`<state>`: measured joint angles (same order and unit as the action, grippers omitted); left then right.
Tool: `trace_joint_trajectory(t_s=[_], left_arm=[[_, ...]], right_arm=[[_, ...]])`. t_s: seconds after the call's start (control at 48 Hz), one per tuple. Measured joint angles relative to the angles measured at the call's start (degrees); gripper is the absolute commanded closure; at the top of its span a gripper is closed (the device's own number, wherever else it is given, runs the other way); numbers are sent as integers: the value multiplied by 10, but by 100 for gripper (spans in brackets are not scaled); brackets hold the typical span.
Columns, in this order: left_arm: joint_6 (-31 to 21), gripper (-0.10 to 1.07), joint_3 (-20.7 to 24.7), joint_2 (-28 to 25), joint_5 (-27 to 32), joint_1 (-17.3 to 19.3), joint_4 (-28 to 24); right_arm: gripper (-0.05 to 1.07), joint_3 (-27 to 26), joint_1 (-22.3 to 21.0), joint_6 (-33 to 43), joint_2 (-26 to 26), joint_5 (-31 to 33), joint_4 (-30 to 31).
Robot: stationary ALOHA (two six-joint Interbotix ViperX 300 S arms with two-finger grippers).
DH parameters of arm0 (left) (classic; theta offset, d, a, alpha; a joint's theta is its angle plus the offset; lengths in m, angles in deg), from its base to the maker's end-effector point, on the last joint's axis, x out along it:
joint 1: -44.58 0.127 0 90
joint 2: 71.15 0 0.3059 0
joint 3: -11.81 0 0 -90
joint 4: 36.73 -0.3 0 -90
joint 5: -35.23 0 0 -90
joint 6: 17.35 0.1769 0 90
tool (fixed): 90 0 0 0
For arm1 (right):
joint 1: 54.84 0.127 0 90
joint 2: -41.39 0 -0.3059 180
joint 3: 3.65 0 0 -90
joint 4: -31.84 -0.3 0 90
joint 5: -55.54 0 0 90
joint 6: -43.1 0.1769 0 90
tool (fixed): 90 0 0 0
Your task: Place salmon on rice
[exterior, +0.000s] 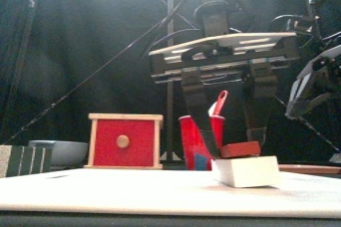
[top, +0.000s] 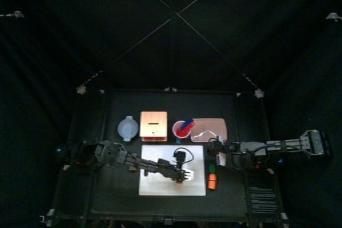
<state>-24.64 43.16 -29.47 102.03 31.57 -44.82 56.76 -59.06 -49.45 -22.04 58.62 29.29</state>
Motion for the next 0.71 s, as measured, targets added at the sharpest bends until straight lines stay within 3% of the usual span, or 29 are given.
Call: trace_joint_trajectory(t_s=[0.292,0.521,0.708], left_arm=[[-1,9,-4,-1,5,1,-4],[5,9,-4,15,48,0,-39],[69,9,-4,52,55,1,-84]], right_arm=[[92,1,0,1,0,0,0],[92,3,0,0,0,0,0],[92,3,0,0,1,-1,0]])
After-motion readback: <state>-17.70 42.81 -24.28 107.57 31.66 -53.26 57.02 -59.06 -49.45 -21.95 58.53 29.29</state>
